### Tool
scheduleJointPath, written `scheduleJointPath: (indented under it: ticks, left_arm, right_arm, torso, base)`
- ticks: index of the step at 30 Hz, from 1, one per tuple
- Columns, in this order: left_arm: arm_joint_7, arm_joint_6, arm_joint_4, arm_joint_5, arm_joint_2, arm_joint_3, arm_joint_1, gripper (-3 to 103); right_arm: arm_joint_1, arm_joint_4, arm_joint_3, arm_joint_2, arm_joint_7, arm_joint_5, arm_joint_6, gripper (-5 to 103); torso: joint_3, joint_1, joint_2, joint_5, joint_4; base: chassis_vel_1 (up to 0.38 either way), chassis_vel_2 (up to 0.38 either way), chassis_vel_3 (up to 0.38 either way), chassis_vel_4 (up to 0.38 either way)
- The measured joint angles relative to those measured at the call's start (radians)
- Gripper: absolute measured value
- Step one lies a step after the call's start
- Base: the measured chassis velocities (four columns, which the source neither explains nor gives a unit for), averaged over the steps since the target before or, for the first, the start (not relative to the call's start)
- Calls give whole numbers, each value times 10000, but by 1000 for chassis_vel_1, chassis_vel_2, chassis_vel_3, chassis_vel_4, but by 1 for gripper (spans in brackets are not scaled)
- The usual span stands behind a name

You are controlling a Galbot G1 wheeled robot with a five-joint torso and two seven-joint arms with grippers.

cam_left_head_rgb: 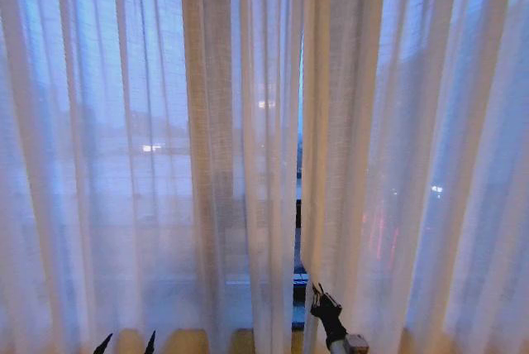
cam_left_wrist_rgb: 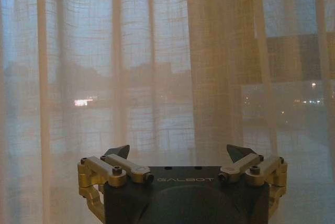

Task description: Open the curtains by pulling them apart, changing their state from closed to fully open.

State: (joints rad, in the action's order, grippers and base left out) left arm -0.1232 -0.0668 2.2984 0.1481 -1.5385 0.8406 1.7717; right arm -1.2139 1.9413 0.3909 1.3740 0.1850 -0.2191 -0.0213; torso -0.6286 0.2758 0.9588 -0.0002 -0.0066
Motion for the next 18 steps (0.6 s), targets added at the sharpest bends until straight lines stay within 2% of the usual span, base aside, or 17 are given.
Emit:
scheduleJointPath:
  ticks: [5, 18]
  left_arm:
    - [-13, 14, -36, -63, -3, -32, 9, 100]
    - [-72, 2, -62, -148, 6, -82, -33, 100]
  right_arm:
    - [327, 413, -69, 1, 360, -302, -299, 0]
    - [322, 460, 263, 1, 343, -542, -438, 0]
  torso:
    - [0, 0, 0, -1, 2]
    - [0, 1, 0, 0, 0]
  base:
    - [0, 0, 0, 0]
    - [0, 0, 0, 0]
